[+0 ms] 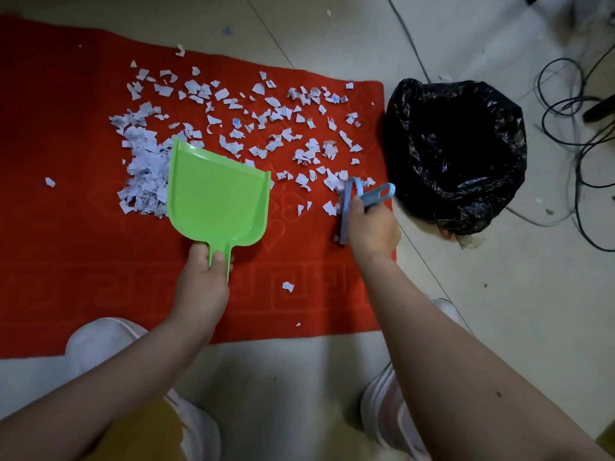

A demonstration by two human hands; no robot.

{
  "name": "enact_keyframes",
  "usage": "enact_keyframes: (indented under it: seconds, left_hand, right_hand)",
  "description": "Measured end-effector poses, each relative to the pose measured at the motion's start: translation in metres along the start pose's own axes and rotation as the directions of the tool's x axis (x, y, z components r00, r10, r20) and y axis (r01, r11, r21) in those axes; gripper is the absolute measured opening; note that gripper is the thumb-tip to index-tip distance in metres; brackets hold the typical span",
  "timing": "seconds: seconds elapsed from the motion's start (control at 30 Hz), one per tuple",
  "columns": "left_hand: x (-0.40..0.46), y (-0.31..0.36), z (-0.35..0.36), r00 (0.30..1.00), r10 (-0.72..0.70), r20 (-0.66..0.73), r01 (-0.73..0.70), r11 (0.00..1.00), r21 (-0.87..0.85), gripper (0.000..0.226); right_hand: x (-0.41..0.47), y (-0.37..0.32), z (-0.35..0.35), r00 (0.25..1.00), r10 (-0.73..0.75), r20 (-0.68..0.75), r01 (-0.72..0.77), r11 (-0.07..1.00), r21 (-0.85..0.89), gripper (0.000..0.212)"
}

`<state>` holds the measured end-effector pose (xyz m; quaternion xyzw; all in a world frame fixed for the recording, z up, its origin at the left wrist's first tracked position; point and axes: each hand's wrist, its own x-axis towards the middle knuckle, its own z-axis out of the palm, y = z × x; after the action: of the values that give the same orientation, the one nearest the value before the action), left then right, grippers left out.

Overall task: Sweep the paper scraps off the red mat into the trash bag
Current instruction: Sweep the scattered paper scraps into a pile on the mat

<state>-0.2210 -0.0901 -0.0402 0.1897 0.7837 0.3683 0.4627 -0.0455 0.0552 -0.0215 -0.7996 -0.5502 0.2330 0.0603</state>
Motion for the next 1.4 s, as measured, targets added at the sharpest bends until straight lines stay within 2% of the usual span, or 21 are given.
enact_keyframes:
  seconds: [0.1, 0.3, 0.43, 0.57, 0.67, 0.8, 0.93, 1.07, 1.23, 1.3, 1.4]
  left_hand:
    - [0.001, 0.003, -0.002, 1.000, 0.006, -0.016, -0.006, 1.000, 0.012, 0.012]
    - [0.005, 0.008, -0.011, 0.999, 0.032, -0.026, -0.033, 0.999, -0.020, 0.016]
    - [0.007, 0.008, -0.012, 1.000, 0.019, -0.021, -0.020, 0.999, -0.038, 0.016]
    - [0.009, 0.007, -0.012, 1.000, 0.016, -0.019, -0.017, 0.999, -0.044, 0.016]
    - [0.011, 0.008, -0.012, 0.999, 0.014, -0.032, -0.016, 0.999, -0.042, 0.015]
    - [0.013, 0.011, -0.015, 0.999, 0.023, -0.031, -0.025, 0.999, -0.047, 0.015]
    - [0.016, 0.009, -0.016, 0.999, 0.022, -0.041, -0.025, 0.998, -0.052, 0.014]
    - [0.019, 0.009, -0.012, 0.999, 0.015, -0.040, -0.016, 0.999, -0.040, 0.013]
    - [0.026, 0.011, -0.012, 0.999, 0.011, -0.040, -0.012, 1.000, -0.029, 0.013]
    - [0.030, 0.013, -0.014, 0.998, 0.008, -0.058, -0.010, 0.999, -0.036, 0.013]
    - [0.037, 0.017, -0.017, 0.996, 0.004, -0.091, -0.011, 0.997, -0.075, 0.015]
  right_hand:
    - [0.001, -0.005, -0.003, 0.999, -0.037, -0.019, 0.038, 0.998, 0.041, 0.042]
    - [0.025, -0.006, -0.030, 0.970, -0.009, -0.243, -0.009, 0.997, -0.075, 0.037]
    - [0.039, -0.020, -0.023, 0.988, 0.009, -0.155, -0.031, 0.989, -0.144, 0.040]
    - [0.037, -0.039, -0.005, 0.999, -0.043, -0.022, 0.041, 0.996, -0.075, 0.042]
    - [0.030, -0.044, -0.004, 0.995, -0.104, 0.010, 0.104, 0.994, -0.036, 0.037]
    - [0.033, -0.037, -0.019, 0.992, -0.109, -0.057, 0.108, 0.994, -0.022, 0.035]
    - [0.042, -0.033, -0.029, 0.987, -0.053, -0.154, 0.036, 0.993, -0.114, 0.038]
    - [0.031, -0.047, -0.008, 0.996, -0.048, -0.077, 0.037, 0.990, -0.136, 0.045]
    - [0.005, -0.072, 0.023, 0.983, -0.182, 0.029, 0.184, 0.980, -0.077, 0.039]
    - [0.003, -0.078, 0.025, 0.978, -0.206, 0.015, 0.206, 0.976, -0.065, 0.040]
    - [0.011, -0.079, 0.014, 0.986, -0.152, -0.064, 0.150, 0.988, -0.038, 0.043]
